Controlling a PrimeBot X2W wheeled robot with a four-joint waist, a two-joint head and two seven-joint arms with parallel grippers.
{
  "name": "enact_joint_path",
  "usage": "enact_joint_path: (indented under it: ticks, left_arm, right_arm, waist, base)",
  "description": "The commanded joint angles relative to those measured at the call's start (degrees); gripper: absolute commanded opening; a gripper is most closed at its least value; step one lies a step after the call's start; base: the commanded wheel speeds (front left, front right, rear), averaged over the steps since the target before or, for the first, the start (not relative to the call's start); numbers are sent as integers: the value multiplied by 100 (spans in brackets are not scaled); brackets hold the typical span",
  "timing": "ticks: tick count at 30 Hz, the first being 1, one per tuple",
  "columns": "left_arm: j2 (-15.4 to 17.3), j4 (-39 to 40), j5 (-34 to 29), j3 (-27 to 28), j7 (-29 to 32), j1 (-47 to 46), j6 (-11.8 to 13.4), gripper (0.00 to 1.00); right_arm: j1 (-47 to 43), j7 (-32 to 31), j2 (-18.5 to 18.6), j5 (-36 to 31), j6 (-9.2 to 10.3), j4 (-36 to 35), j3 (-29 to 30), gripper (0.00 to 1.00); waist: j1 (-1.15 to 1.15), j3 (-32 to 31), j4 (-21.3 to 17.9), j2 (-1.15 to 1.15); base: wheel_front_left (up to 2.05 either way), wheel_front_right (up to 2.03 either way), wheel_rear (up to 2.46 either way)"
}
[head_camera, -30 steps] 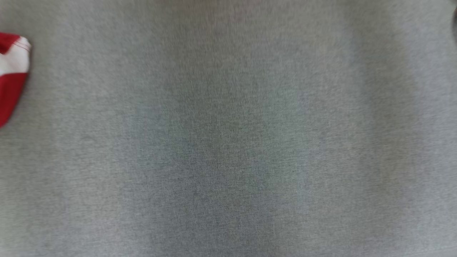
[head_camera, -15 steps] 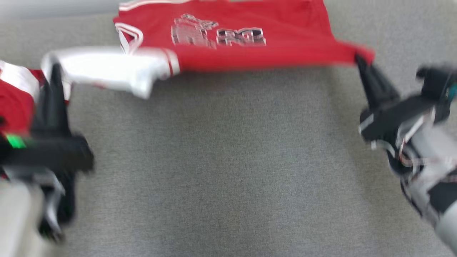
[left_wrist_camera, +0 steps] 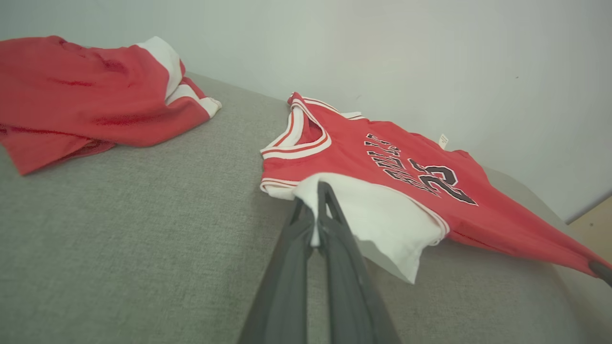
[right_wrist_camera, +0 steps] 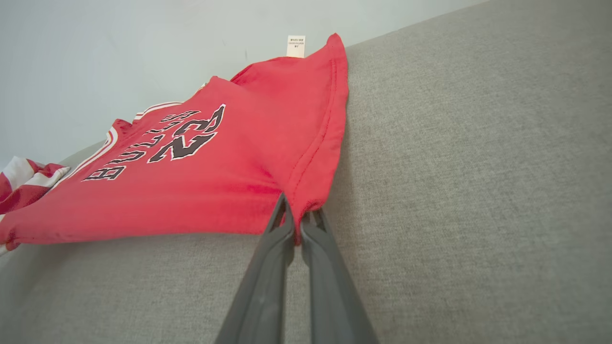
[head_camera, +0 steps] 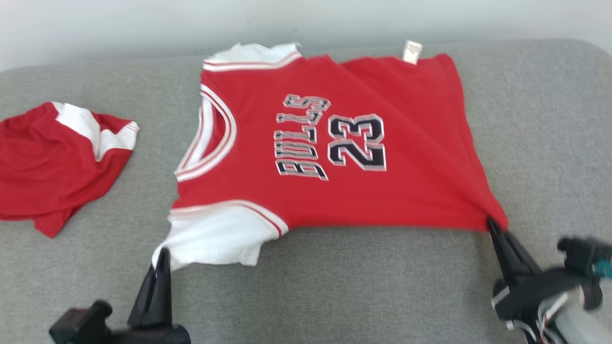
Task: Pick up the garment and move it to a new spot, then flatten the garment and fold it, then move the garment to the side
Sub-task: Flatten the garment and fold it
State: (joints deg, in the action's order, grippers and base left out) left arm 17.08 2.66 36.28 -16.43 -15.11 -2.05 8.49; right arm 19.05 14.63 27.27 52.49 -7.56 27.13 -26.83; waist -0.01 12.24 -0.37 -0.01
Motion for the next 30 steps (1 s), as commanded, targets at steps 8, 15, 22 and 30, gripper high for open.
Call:
enact_joint_path:
  ticks: [8, 15, 22, 30]
  left_arm:
    - [-412, 23, -166, 58, -5, 885, -150, 0]
    - [-516, 126, -310, -90, -5, 1372, -180, 0]
    - [-490, -23, -421, -211, -5, 1156, -346, 0]
    - [-274, -252, -580, -257, 110, 192, -617, 0]
  right_arm:
    - [-1343, -165, -156, -621, 16, -308, 879, 0]
    - [-2227, -646, -375, -1090, 16, -807, 1662, 0]
    - [-2632, -1268, -812, -1531, 16, -1502, 2326, 0]
    - [-2251, -1855, -1136, -1880, 16, -1972, 2555, 0]
  waist:
    - [1, -352, 220, 1]
    - [1, -486, 265, 1]
    - [1, -404, 181, 1]
    - [1, -180, -20, 1]
  base:
    - [0, 0, 0]
    - [0, 0, 0]
    - [0, 0, 0]
    - [0, 0, 0]
